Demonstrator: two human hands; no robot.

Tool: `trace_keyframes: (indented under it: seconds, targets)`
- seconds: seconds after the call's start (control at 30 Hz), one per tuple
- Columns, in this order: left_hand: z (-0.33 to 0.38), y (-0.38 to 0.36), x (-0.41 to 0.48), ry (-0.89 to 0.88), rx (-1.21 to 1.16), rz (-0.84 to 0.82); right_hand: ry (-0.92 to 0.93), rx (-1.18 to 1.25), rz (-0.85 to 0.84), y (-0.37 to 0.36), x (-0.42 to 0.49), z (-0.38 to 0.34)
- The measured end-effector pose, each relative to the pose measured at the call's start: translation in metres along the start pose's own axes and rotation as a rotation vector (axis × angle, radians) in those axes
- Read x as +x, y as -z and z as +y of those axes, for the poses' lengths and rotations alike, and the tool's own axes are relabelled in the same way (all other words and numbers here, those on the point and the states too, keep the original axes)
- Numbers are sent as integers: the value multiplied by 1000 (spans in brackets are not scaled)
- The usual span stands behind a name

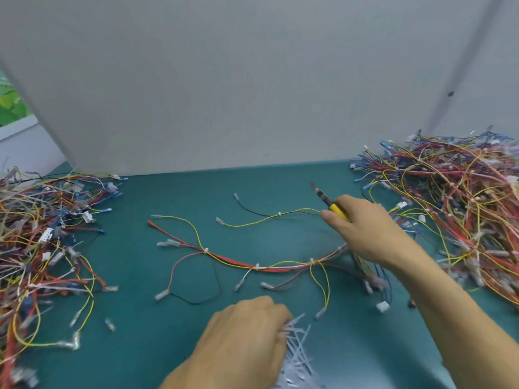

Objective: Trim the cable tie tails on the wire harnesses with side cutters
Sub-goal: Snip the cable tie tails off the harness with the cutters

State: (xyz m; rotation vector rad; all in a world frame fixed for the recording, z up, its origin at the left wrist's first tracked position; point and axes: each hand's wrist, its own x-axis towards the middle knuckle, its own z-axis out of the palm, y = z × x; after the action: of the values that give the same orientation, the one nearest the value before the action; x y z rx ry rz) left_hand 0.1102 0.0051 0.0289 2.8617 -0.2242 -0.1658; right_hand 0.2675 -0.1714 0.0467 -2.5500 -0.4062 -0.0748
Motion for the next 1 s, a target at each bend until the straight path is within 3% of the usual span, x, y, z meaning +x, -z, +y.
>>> trace_keyframes:
  seconds: [0.23,0.37,0.43,0.53,0.67,0.77,0.87,1.0]
  targets:
    - [7,-6,-1,-25,99,-88,-52,-13,-13,8,5,15]
    - [1,-11,-8,-154,161,67,-153,-36,15,15,11,28]
    - [4,-7,-9,-144,146,37,-214,-82,24,15,14,37]
    - [-1,-11,-5,14,-57,35,-312,-154,-19,9,16,51]
    - [-21,3,8,230,-183,211,-382,-230,-19,-2,15,59]
    - [-55,8,34,453,-122,338,-417,-278,83,-8,13,57]
    - [-78,15,60,693,-53,327,-425,-353,153,-15,13,53]
    - [-82,13,79,811,53,347,-455,-381,133,-16,20,46]
